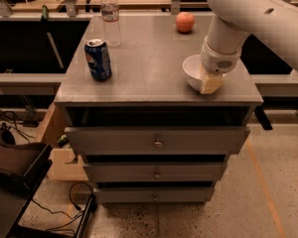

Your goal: Move white bowl near water bottle

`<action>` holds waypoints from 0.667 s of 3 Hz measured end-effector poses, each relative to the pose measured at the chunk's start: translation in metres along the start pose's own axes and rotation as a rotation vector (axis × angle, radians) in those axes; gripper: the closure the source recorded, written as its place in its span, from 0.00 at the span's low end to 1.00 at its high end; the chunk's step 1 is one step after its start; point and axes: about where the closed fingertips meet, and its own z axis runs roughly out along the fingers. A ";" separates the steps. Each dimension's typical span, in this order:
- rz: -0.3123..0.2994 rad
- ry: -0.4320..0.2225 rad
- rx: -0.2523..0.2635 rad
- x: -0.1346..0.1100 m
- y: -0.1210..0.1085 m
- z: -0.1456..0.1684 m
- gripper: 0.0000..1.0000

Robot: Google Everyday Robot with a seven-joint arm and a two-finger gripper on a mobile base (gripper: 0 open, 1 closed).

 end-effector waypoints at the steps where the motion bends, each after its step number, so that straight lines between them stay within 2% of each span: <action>1: 0.000 0.000 0.000 0.000 0.000 0.001 1.00; 2: 0.000 0.000 0.000 0.000 0.000 0.001 1.00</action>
Offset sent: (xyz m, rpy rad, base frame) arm 0.0004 0.0003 -0.0009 0.0003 -0.0002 0.0005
